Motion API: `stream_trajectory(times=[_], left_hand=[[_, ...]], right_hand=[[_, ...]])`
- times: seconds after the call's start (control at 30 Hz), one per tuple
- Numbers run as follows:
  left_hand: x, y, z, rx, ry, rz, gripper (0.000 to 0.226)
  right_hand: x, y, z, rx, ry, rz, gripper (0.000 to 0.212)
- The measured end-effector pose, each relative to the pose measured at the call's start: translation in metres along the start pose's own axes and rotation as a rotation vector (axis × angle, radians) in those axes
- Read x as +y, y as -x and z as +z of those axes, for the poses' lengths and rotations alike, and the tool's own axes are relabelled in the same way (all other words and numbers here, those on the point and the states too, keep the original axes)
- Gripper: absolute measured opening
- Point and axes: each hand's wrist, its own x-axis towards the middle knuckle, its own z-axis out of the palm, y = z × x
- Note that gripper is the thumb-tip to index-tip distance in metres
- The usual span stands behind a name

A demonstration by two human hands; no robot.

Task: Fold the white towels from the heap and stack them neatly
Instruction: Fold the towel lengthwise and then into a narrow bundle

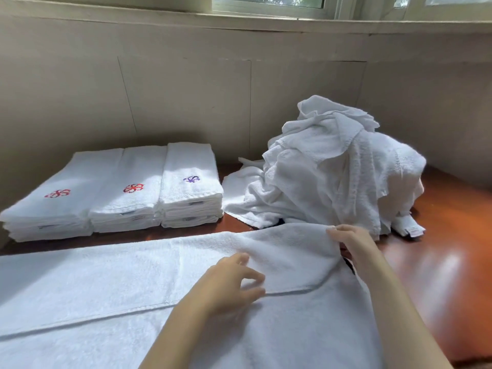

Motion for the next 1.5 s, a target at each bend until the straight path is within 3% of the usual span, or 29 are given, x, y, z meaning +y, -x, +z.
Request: stream_trajectory(times=[0.07, 0.17, 0.23, 0.33, 0.5, 0.57, 0.7, 0.87, 0.93, 1.0, 1.07, 1.13, 1.23, 1.33, 1.43, 1.5], left_hand=[[0.001, 0.001, 0.0, 0.004, 0.007, 0.001, 0.031], [0.003, 0.002, 0.002, 0.004, -0.016, 0.02, 0.031], [0.005, 0.002, 0.002, 0.004, -0.024, 0.032, 0.031], [0.004, 0.003, 0.001, 0.048, -0.032, 0.043, 0.03], [-0.01, -0.001, -0.002, 0.232, -0.134, -0.101, 0.04], [-0.021, -0.003, -0.004, 0.252, -0.219, -0.203, 0.049], [-0.042, -0.001, -0.004, 0.114, -0.246, -0.347, 0.063], [-0.047, -0.001, -0.001, 0.06, -0.26, -0.328, 0.065], [-0.048, 0.0, 0.001, 0.062, -0.272, -0.321, 0.064], [-0.049, 0.001, 0.002, 0.067, -0.282, -0.311, 0.064], [-0.051, 0.001, 0.002, 0.071, -0.285, -0.299, 0.064], [-0.052, 0.003, 0.003, 0.072, -0.282, -0.288, 0.063], [-0.053, 0.004, 0.004, 0.078, -0.277, -0.277, 0.063], [-0.053, 0.003, 0.003, 0.079, -0.272, -0.269, 0.063], [-0.053, 0.004, 0.003, 0.081, -0.269, -0.268, 0.063], [-0.053, 0.004, 0.004, 0.085, -0.267, -0.267, 0.063]], right_hand=[[-0.004, 0.005, 0.001, 0.069, 0.075, -0.136, 0.014], [-0.013, 0.007, -0.006, 0.316, 0.24, -0.257, 0.013], [-0.012, 0.006, -0.011, 0.363, 0.418, -0.226, 0.006], [0.005, 0.006, -0.004, 0.298, 0.686, -0.092, 0.017], [0.008, 0.004, 0.004, 0.282, 0.833, 0.065, 0.028], [0.008, 0.004, 0.006, 0.319, 0.803, 0.078, 0.025], [0.002, 0.001, 0.006, 0.36, 0.689, 0.1, 0.027], [-0.007, -0.001, -0.003, 0.131, -0.024, 0.224, 0.014], [-0.002, -0.005, -0.003, 0.089, -0.252, 0.241, 0.021], [0.001, -0.007, 0.002, 0.178, -0.175, 0.151, 0.032], [0.0, -0.008, 0.005, 0.294, -0.021, 0.009, 0.027], [-0.005, -0.005, 0.004, 0.244, 0.037, 0.005, 0.011], [-0.006, -0.008, -0.007, 0.199, 0.023, 0.146, 0.021], [-0.01, -0.008, -0.011, 0.107, -0.035, 0.204, 0.006], [-0.003, -0.008, -0.005, 0.05, 0.089, 0.132, 0.035], [-0.001, -0.004, 0.002, 0.045, 0.12, 0.034, 0.034]])
